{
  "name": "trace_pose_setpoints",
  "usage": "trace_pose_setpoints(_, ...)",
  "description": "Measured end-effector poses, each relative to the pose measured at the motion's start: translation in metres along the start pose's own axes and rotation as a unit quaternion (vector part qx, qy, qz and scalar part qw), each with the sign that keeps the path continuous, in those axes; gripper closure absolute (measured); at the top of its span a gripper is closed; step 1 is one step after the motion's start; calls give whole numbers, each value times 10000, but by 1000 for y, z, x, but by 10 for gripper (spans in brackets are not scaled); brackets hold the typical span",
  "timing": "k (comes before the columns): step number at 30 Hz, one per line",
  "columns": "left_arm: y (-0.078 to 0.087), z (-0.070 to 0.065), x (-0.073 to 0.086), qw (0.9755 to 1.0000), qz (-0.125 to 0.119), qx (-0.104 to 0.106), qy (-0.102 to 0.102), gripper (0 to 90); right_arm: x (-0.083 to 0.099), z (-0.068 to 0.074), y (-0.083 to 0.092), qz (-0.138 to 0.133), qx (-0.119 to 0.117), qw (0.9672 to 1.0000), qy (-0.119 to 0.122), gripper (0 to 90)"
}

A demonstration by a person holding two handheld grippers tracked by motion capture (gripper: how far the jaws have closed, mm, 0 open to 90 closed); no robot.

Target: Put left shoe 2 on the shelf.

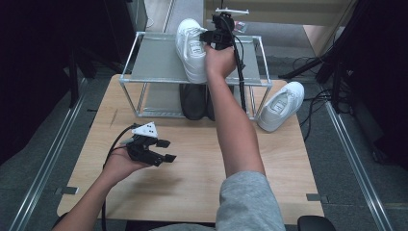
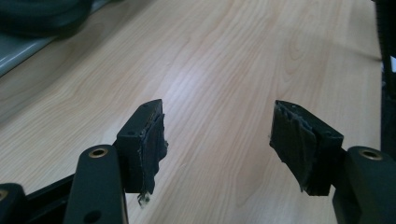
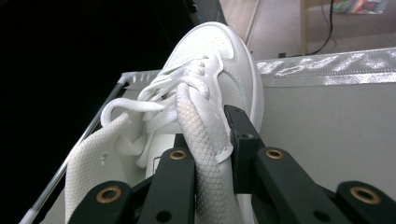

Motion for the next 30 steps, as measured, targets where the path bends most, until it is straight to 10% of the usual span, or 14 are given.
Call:
trace_pose_setpoints(12,-12,0,-7,9997,195,130,-72,358,7,3,-17,111,197,9994,-267,771)
trace_pose_setpoints(30,-13,5,-6,9996,273,102,27,358,1,-4,1,79,-247,9976,643,583)
Point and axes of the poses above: each handheld gripper's, and its own axes: y roughly backward along the jaws, x roughly out of its underside, z roughly to its left, the point moved 2 cm from there along -y, roughly forward along the jaws, and after that the axes turned 12 degrees about x, right-handed, at the moved point
